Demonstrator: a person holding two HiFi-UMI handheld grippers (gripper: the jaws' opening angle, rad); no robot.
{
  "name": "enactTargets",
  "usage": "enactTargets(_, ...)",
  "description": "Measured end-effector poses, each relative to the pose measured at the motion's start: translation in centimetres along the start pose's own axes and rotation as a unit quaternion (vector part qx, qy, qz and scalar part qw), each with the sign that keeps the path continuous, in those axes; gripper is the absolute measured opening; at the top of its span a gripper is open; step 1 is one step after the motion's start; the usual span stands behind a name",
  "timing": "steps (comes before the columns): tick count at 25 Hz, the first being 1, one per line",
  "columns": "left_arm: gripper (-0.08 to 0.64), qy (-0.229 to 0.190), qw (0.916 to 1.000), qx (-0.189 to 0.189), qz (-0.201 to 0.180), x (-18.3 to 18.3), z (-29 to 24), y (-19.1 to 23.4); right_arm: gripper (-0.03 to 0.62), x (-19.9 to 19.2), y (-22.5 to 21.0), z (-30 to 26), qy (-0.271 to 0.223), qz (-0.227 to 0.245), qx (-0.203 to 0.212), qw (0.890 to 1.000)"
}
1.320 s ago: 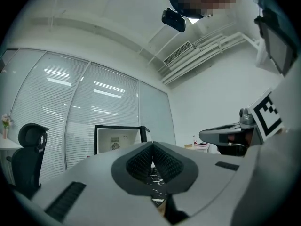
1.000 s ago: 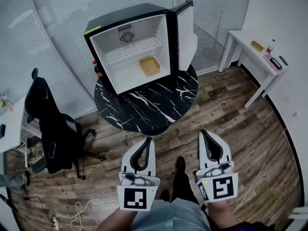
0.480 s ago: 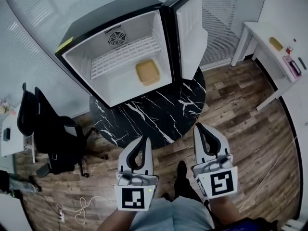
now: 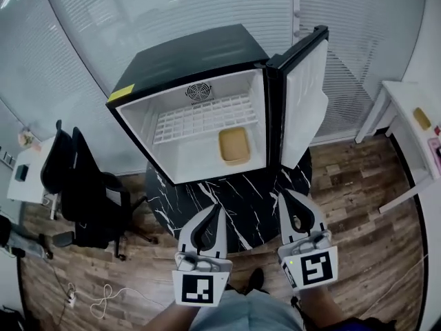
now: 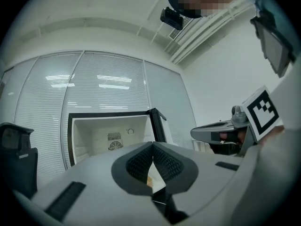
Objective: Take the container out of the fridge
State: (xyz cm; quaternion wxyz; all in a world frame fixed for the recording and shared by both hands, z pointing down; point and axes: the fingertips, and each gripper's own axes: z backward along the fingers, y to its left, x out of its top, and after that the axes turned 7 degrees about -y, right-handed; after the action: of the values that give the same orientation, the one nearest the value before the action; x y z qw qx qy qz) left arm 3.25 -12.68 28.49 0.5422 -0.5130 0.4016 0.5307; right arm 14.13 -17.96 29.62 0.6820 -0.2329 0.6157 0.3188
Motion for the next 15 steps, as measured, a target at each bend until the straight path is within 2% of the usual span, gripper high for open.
enactTargets(4, 0.014, -0.012, 0.9996, 0.023, -0.004, 0.3, -0.9, 1.9, 0.014, 0.5, 0.1, -2.5, -0.008, 0.011, 0.022, 1.0)
enactTargets(15, 0.014, 0.022, 0.998, 0.059, 0.011, -4.3, -4.4, 8.8, 0.014, -2.3, 1.4, -11.6, 0.003, 0.023, 0.06, 0.998)
